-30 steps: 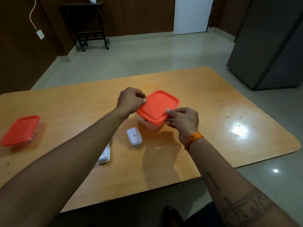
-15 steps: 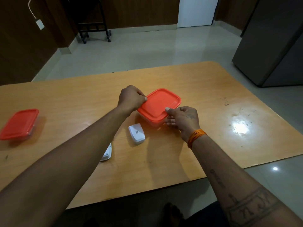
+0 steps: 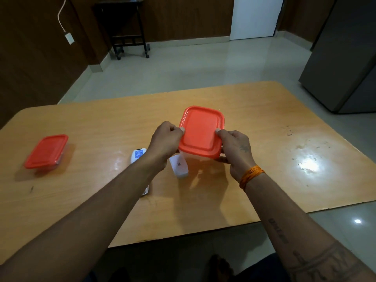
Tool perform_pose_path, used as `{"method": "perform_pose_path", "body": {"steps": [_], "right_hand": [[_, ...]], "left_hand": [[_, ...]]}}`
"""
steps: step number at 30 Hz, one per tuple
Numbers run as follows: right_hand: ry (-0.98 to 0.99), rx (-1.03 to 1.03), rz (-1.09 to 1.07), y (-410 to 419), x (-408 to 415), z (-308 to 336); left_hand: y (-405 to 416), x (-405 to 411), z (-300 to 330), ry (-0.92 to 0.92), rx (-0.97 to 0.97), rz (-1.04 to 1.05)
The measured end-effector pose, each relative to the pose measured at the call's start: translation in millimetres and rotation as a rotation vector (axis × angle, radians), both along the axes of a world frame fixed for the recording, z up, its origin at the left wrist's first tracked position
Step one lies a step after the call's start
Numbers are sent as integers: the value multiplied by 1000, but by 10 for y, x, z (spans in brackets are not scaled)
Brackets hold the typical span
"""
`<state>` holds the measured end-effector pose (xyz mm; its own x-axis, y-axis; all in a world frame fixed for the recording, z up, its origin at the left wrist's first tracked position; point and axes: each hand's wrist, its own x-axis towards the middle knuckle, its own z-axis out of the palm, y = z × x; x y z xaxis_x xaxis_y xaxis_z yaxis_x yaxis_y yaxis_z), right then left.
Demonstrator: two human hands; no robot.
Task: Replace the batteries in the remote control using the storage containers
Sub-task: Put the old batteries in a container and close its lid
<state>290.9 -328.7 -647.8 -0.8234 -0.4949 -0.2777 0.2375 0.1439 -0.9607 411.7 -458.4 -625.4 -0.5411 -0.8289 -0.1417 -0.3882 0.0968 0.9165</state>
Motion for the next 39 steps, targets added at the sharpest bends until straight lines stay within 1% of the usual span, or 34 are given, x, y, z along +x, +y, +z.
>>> {"method": "perform_pose_path", "body": {"steps": [2,4,7,9,13,14,17,20,22,24,25,26,28,29,32,35,37,39], "right_hand": [[-61,38,73,-2,106,77],[-98,24,118,-3,218,135],[7,9,135,-17,371,154],[40,0,132,-34,459,147],[108,8,73,-75,512,114],[126,13,59,-88,509,111],[156,21,59,-125,483,77],[136,48,115,-127,442,38],[113,71,115,-93,383,41],[83,65,57,-52,275,46],[83,65,34,-32,219,44],[92,65,36,-11,180,39],[125,77,104,27,172,25],[131,85,151,28,190,4],[100,63,232,1,288,-20],[67,30,228,-15,313,36],[57,31,215,-21,304,39],[92,59,202,-34,314,22]], "left_hand": [[110,147,4,57,33,32],[200,236,-3,109,88,63],[305,271,38,170,178,142],[335,258,67,187,233,166],[348,238,28,166,54,187],[369,242,22,175,35,207],[388,245,-25,202,50,263],[384,294,-67,202,90,268],[402,313,-137,170,46,214],[454,313,-207,112,-43,107],[465,304,-219,104,-29,71],[456,284,-202,107,28,51],[375,248,-140,108,149,52],[324,231,-106,116,171,69],[218,200,-51,136,157,119],[176,190,-89,117,88,143],[144,202,-116,111,90,152],[124,219,-137,102,96,148]]}}
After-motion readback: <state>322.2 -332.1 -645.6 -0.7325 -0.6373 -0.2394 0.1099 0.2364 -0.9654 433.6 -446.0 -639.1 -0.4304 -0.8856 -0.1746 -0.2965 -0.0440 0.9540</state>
